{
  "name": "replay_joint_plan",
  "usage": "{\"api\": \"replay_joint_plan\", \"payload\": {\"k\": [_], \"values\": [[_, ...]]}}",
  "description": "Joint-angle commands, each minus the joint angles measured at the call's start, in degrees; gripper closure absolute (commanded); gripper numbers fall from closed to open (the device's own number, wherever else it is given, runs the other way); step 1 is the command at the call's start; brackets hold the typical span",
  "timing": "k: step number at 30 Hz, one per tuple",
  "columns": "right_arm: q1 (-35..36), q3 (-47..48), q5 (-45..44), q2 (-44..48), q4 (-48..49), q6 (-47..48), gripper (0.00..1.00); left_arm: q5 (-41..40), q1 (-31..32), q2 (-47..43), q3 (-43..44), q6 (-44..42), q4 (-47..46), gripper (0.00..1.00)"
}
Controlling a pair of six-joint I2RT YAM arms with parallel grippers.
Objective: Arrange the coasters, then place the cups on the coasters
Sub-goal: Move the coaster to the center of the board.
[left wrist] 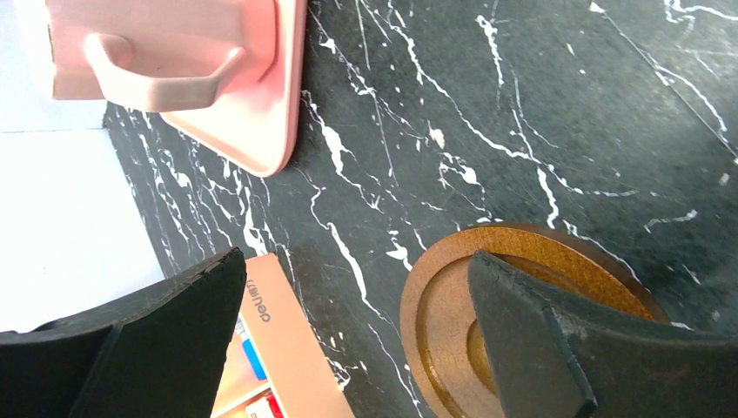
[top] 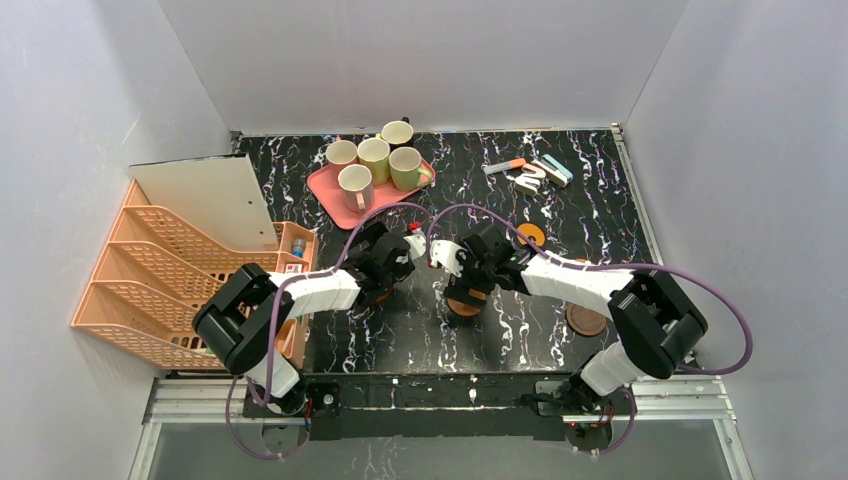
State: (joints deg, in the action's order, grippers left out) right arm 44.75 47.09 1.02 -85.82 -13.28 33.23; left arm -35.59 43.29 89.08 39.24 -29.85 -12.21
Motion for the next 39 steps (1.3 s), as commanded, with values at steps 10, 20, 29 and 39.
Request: {"api": "replay_joint_plan", "payload": {"k": [10,20,29,39], "values": [[0.5,0.57,-1.46,-3.11,4.37,-0.93,0.01,-0.97,-2.09,4.3,2.54,1.25,0.52,0.02],[0.5,-0.03,-4.28,-4.61,8.05,-1.73,0.01,8.49,-7.22,-13.33,1.67,3.29,6.05,0.02],[0.72,5.47,-5.56,-11.69,7.56,-4.78,0.01,16.46,-12.44,-30.89,-3.58,4.63,15.66,0.02],[2.24,13.68,-9.94,-19.9,6.12,-6.84,0.01,17.96,-12.79,-43.86,-10.62,7.26,18.96,0.02]]}}
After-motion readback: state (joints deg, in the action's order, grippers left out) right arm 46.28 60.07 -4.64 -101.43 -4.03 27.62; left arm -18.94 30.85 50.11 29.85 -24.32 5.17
